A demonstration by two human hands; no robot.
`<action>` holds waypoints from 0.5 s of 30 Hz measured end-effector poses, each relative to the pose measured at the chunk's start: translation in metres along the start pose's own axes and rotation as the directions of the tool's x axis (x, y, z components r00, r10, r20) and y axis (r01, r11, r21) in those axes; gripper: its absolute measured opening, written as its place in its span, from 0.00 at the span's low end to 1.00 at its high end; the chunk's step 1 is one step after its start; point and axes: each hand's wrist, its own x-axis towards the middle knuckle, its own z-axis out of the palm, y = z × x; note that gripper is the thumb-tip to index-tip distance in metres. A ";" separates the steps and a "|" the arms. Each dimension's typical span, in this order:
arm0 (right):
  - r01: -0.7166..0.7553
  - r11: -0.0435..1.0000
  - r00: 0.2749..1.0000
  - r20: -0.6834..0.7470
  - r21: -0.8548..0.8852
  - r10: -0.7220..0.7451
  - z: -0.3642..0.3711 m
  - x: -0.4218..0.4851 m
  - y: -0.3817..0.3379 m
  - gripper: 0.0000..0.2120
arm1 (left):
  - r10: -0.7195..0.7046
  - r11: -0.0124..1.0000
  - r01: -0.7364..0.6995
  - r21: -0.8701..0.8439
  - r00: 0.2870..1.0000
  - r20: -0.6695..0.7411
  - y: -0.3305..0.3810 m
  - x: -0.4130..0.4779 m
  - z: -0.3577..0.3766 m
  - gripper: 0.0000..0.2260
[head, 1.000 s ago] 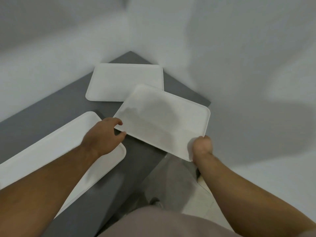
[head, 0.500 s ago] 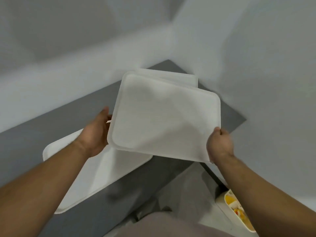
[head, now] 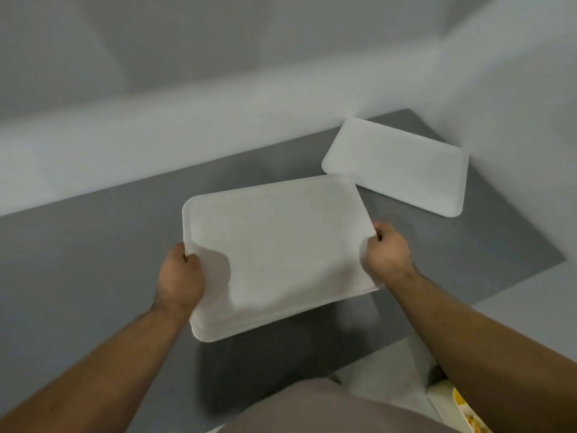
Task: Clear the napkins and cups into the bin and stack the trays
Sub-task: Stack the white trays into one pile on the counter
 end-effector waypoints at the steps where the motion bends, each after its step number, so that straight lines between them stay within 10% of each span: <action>1: 0.027 0.999 0.999 0.021 -0.039 -0.026 0.007 0.000 -0.004 0.15 | -0.002 0.997 0.002 0.078 1.000 0.002 -0.008 0.005 -0.003 0.08; 15: -0.079 0.911 0.996 -0.076 -0.404 0.052 0.040 -0.005 -0.012 0.22 | 0.091 0.808 -0.246 0.535 0.950 0.299 -0.054 0.042 -0.024 0.14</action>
